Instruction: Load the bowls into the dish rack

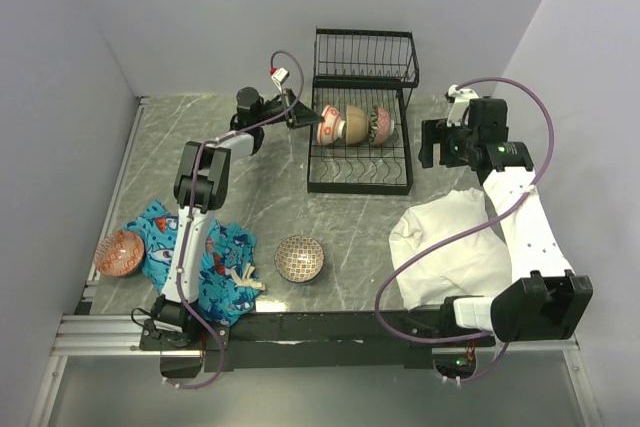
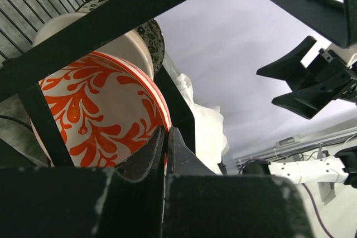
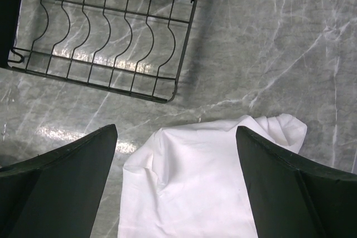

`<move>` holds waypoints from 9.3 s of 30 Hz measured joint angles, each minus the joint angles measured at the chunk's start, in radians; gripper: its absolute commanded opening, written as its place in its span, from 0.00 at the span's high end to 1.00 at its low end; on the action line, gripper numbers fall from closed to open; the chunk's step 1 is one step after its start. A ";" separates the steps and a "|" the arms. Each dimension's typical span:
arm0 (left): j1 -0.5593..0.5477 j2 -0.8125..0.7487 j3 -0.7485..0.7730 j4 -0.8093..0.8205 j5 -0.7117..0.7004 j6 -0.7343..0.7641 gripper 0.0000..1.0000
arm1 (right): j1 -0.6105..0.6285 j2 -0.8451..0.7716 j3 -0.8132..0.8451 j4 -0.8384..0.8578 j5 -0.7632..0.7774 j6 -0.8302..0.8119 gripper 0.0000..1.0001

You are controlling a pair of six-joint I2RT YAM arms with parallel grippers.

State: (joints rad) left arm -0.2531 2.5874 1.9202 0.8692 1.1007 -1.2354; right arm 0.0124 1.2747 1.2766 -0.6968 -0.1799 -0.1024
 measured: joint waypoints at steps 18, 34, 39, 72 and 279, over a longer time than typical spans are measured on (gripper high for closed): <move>-0.009 0.029 0.006 -0.049 -0.082 -0.002 0.95 | 0.015 0.033 0.006 0.000 0.008 -0.009 0.05; -0.019 0.040 0.044 -0.102 -0.098 0.047 0.67 | 0.038 0.044 0.016 0.002 0.013 -0.011 0.04; -0.016 0.012 -0.004 -0.125 -0.091 0.083 0.65 | 0.038 0.044 0.016 0.009 0.008 -0.011 0.04; -0.111 -1.351 -0.804 -1.723 -0.279 1.904 0.60 | 0.038 -0.322 -0.227 0.014 -0.081 -0.043 0.05; -0.703 -0.828 -0.112 -1.580 -0.663 1.816 0.99 | -0.153 -0.438 -0.362 0.078 -0.093 0.066 0.02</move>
State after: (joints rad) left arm -0.9562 1.7596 1.8080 -0.7109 0.4381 0.5808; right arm -0.1402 0.8364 0.9146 -0.6189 -0.2729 -0.0368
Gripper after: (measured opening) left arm 0.065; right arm 0.982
